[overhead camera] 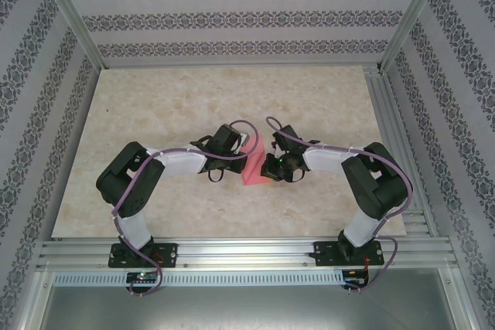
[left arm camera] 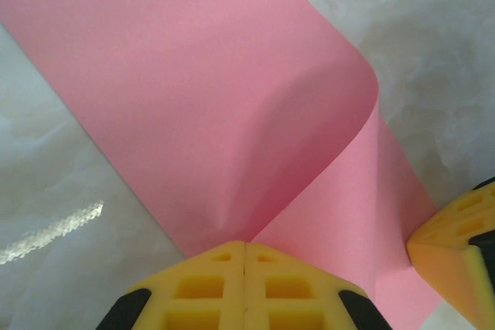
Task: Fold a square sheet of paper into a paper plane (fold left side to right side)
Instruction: Fold the triangle a second time at the center of the table.
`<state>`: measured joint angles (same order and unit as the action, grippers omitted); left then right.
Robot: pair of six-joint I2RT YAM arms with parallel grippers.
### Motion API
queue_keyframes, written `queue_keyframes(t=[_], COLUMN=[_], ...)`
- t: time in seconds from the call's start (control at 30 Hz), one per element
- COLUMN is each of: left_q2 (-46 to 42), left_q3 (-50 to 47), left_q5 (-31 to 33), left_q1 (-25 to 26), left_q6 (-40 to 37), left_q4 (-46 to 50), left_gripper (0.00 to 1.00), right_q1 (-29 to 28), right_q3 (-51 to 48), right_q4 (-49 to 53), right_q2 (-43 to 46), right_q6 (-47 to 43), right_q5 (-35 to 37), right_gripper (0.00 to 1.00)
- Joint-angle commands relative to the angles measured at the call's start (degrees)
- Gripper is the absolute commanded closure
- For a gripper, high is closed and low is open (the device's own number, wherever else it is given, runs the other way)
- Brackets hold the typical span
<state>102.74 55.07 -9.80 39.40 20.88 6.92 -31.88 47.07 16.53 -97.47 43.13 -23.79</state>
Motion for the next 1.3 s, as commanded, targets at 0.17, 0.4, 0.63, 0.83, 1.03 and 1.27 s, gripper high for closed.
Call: queue_keyframes(t=[0.17, 0.4, 0.63, 0.83, 1.03, 1.27], left_q2=[-1.3, -0.4, 0.2, 0.6, 1.1, 1.7], left_q3=[2.2, 2.4, 2.3, 2.4, 2.3, 2.2], left_q5=[1.9, 2.1, 2.2, 2.2, 2.0, 2.1], left_q1=[-0.5, -0.5, -0.5, -0.5, -0.5, -0.5], left_q6=[-2.4, -2.3, -2.3, -2.3, -2.2, -2.1], left_q4=[1.5, 1.5, 1.4, 1.3, 1.3, 1.1], left_gripper=[0.96, 0.96, 0.96, 0.96, 0.96, 0.96], right_q1=[-0.5, -0.5, -0.4, -0.5, -0.4, -0.4], right_q3=[-0.1, -0.2, -0.2, -0.3, -0.4, -0.5], right_q4=[2.1, 2.2, 2.4, 2.4, 2.4, 2.3], right_q2=[-1.1, -1.2, -1.2, -1.1, -1.1, -1.2], right_q6=[-1.3, -1.4, -1.5, -1.5, -1.5, -1.6], right_q5=[1.8, 1.9, 1.8, 1.8, 1.9, 1.8], right_gripper=[0.90, 0.90, 0.90, 0.90, 0.90, 0.90])
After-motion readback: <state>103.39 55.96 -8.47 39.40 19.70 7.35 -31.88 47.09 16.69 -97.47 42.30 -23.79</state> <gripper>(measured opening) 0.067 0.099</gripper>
